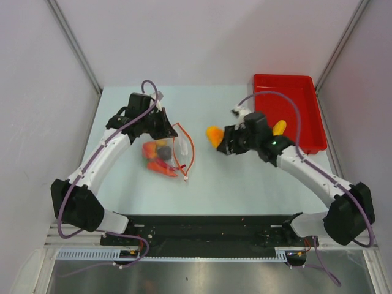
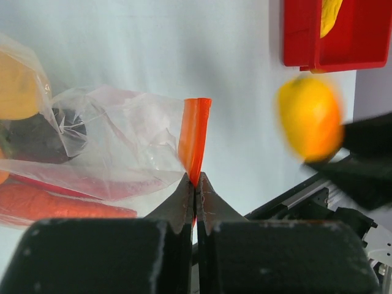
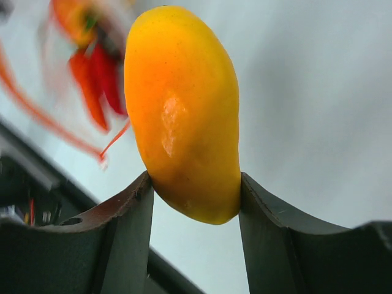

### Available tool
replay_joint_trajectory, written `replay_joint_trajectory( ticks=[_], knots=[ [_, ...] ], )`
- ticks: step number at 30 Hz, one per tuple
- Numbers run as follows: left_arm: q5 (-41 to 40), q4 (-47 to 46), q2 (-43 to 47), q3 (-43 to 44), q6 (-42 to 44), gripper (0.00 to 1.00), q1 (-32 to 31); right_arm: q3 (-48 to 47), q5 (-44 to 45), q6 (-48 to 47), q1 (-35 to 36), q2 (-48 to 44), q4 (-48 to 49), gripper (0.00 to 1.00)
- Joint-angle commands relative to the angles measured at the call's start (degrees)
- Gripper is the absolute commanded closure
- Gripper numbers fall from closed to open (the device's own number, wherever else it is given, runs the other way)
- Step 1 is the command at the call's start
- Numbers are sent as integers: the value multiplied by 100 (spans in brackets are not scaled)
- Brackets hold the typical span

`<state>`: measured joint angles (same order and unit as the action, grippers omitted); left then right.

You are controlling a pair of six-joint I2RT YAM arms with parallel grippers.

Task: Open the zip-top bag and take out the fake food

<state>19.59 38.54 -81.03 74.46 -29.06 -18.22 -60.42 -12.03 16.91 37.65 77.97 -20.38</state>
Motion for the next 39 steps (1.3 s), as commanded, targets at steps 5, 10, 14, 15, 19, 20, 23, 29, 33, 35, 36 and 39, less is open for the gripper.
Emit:
replay_joint_trajectory(
  ticks=[5,10,14,15,19,20,23,29,33,35,36,39],
  knots=[
    [510,57,35,175,269,100,20,-593,535,647,-2383,59,-607,80],
    [800,144,-26,253,427,100,20,-1067,781,823,-3270,876,-494,75],
    [958,145,-44,254,480,100,3,-1733,781,902,-3712,1702,-467,73],
    [976,145,-53,254,480,100,2,-1866,807,885,-3721,1851,-502,71],
    [1090,118,-53,254,489,100,-24,-2526,799,893,-4046,2694,-660,56],
    [1108,75,-53,254,489,100,-24,-2797,764,946,-4116,2827,-721,50],
    [1169,22,-70,262,454,100,-33,-3089,554,1025,-4108,3127,-819,0],
    [1380,-145,-193,350,252,100,-42,-3073,315,692,-3783,2691,-845,0],
    [1459,-172,-281,482,155,100,-68,-2204,70,350,-3047,1839,-285,0],
    [1442,-146,-308,508,94,100,-68,-1527,-306,182,-2747,1477,33,1],
    [1424,-111,-299,552,76,100,-68,-1325,-369,86,-2354,1179,347,0],
    [1354,-31,-308,596,58,100,-68,-516,-703,-151,-1728,800,1059,2]
  ],
)
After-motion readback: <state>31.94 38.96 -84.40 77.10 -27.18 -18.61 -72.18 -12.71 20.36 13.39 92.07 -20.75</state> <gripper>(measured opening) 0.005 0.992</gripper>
